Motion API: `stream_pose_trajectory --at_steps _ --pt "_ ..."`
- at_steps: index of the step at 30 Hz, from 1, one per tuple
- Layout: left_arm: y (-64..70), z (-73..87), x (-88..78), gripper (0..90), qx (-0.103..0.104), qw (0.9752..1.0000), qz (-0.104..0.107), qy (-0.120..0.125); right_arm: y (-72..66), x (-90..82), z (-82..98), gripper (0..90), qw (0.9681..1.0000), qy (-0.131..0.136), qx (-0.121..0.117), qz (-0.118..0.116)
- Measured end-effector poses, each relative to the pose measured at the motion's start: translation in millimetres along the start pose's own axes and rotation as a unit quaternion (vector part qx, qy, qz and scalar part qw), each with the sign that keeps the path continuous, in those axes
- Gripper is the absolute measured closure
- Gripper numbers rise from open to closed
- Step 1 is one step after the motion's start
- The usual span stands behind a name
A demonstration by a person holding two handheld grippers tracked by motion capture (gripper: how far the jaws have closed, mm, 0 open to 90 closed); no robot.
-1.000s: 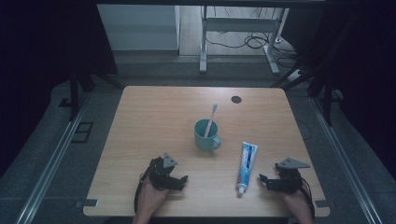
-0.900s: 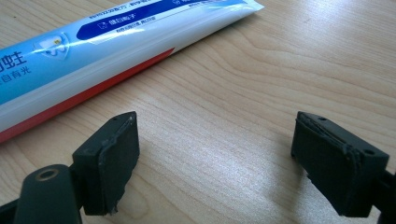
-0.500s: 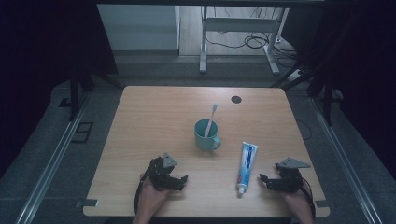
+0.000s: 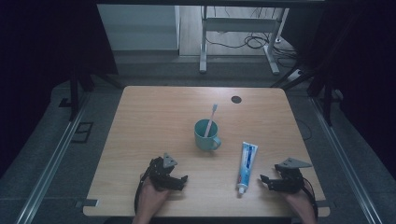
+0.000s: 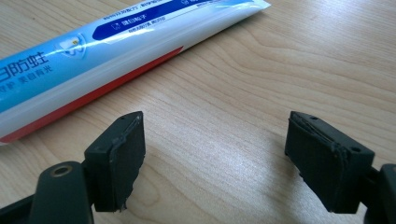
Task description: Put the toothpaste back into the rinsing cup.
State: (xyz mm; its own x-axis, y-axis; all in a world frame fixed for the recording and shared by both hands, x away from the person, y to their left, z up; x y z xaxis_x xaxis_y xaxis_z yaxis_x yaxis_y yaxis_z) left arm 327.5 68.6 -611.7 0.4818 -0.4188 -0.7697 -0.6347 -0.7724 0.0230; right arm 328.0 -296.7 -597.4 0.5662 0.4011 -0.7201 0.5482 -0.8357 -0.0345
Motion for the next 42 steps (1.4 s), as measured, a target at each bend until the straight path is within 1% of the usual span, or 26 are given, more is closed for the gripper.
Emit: stream_pose_trajectory --at_steps 2,5,7,10,12,16,19,20,21,26,27,28,29,30,35,37,38,39,41,42 --pt "0.0 0.0 0.0 1.7 0.0 1.0 0.0 0.0 -0.2 -2.9 -1.6 19.4 1.0 0.002 0.004 0.0" --pt "0.0 0.0 0.0 1.7 0.0 1.0 0.0 0.0 -1.8 -7.3 -4.3 18.1 0.9999 0.006 0.013 -0.008" --pt "0.0 0.0 0.0 1.7 0.0 1.0 0.0 0.0 -4.4 -9.6 -5.2 16.6 0.9998 0.001 0.016 -0.015" --pt "0.0 0.0 0.0 1.8 0.0 1.0 0.0 0.0 -8.6 -12.6 -8.2 16.9 0.9995 0.0 0.022 -0.021" --pt "0.0 0.0 0.0 1.7 0.0 1.0 0.0 0.0 -10.9 -14.1 -10.6 19.5 0.9994 0.0 0.024 -0.024" --pt "0.1 0.0 0.0 1.7 0.0 1.0 0.0 0.0 -14.4 -19.2 -18.6 30.7 0.9993 0.011 0.022 -0.027" --pt "0.1 0.0 0.0 1.7 0.0 1.0 0.0 0.0 -18.9 -24.5 -25.7 41.2 0.999 0.019 0.016 -0.038" --pt "0.1 0.0 0.0 1.7 -0.001 1.0 0.0 0.0 -18.9 -24.5 -25.7 41.2 0.999 0.019 0.016 -0.038" --pt "0.1 0.0 0.0 1.8 -0.001 1.0 0.0 0.0 -22.8 -27.4 -30.5 45.9 0.9986 0.023 0.01 -0.047" --pt "0.2 0.1 -0.1 1.9 -0.002 1.0 -0.001 0.0 -33.5 -30.4 -40.7 58.2 0.9974 0.023 -0.01 -0.068" --pt "0.2 0.1 -0.1 1.9 -0.002 1.0 -0.001 0.0 -35.8 -30.1 -42.5 60.5 0.9969 0.022 -0.014 -0.075" --pt "0.1 0.1 -0.2 1.9 -0.002 1.0 -0.001 0.0 -35.8 -30.1 -42.5 60.5 0.9969 0.022 -0.014 -0.075" --pt "0.1 0.1 -0.2 1.9 -0.002 1.0 -0.001 0.0 -37.6 -29.8 -44.0 63.7 0.9966 0.02 -0.016 -0.078" --pt "0.1 0.1 -0.2 1.9 -0.001 1.0 -0.001 0.0 -41.3 -28.0 -46.6 68.9 0.9959 0.015 -0.021 -0.087" --pt "0.1 0.1 -0.2 1.9 -0.001 1.0 -0.001 0.0 -53.3 -22.9 -54.1 81.6 0.9936 0.01 -0.034 -0.107" --pt "0.1 0.1 -0.2 1.9 -0.001 1.0 -0.001 0.0 -58.3 -20.0 -57.1 85.4 0.9927 0.009 -0.037 -0.114" --pt "0.1 0.1 -0.2 1.8 -0.001 1.0 -0.001 0.0 -58.3 -20.0 -57.1 85.4 0.9927 0.009 -0.037 -0.114" --pt "0.1 0.1 -0.2 1.9 -0.001 1.0 -0.001 0.0 -62.9 -16.5 -59.3 88.5 0.9916 0.005 -0.042 -0.123" --pt "0.1 0.1 -0.2 1.9 -0.001 1.0 -0.001 0.0 -65.1 -14.6 -60.4 89.0 0.9912 0.004 -0.043 -0.125" --pt "0.1 0.1 -0.2 1.9 -0.001 1.0 -0.001 0.0 -69.0 -10.6 -62.1 89.3 0.9906 0.001 -0.045 -0.13"
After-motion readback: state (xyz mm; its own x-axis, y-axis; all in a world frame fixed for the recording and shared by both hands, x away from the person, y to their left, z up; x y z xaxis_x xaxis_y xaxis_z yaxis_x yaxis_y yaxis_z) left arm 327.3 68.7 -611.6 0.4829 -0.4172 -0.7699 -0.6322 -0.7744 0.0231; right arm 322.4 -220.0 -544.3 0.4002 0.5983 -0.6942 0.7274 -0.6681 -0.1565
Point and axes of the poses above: each handheld gripper's, and its own axes: x roughly forward along the jaws, z roughly out of its underside, y roughly to its right, the point moved 9 cm from there along x, roughly forward along the jaws, and after that the axes turned 2 degrees about -y, right-handed, at the moved point
